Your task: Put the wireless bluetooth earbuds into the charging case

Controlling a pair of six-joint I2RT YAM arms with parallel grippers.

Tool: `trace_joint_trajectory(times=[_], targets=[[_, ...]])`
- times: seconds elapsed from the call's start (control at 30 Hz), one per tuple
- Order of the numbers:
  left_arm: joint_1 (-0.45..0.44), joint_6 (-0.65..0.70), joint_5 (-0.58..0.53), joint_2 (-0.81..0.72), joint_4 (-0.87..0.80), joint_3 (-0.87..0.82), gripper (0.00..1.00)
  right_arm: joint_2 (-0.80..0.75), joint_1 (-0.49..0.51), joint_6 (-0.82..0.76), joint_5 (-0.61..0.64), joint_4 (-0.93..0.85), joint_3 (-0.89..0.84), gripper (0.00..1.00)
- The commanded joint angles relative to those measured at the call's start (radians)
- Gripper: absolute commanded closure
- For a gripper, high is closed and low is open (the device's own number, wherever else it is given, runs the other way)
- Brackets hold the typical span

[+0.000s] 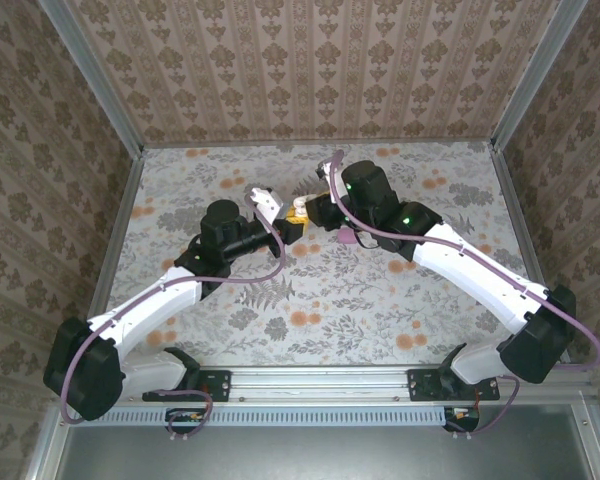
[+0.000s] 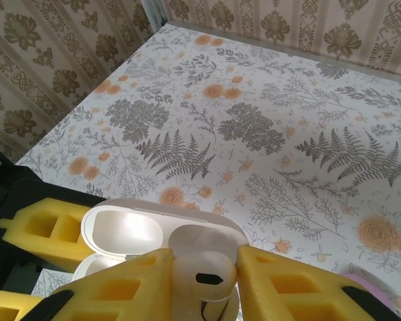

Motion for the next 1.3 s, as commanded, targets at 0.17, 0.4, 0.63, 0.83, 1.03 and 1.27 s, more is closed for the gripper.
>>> trace_joint_trajectory(times=[0.17, 0.4, 0.63, 0.83, 1.03, 1.27], targets=[[-0.004, -0.020, 0.012, -0.032, 0.074, 0.047, 0.89, -0.015, 0.002, -0.005, -0.044, -0.022, -0.020, 0.65], [-0.004, -0.019, 0.016, -0.033, 0.072, 0.048, 0.89, -0.015, -0.005, 0.014, -0.055, -0.026, -0.015, 0.61], [-0.004, -0.011, 0.016, -0.033, 0.071, 0.052, 0.89, -0.015, -0.029, 0.074, -0.092, -0.016, -0.010, 0.50], [-0.003, -0.005, 0.025, -0.030, 0.067, 0.053, 0.89, -0.042, -0.078, 0.199, -0.191, 0.005, -0.005, 0.45], [-0.003, -0.004, 0.027, -0.026, 0.066, 0.053, 0.89, -0.042, -0.094, 0.238, -0.283, 0.033, 0.002, 0.42], [-0.003, -0.003, 0.030, -0.020, 0.063, 0.055, 0.89, -0.046, -0.102, 0.267, -0.322, 0.056, 0.008, 0.38]])
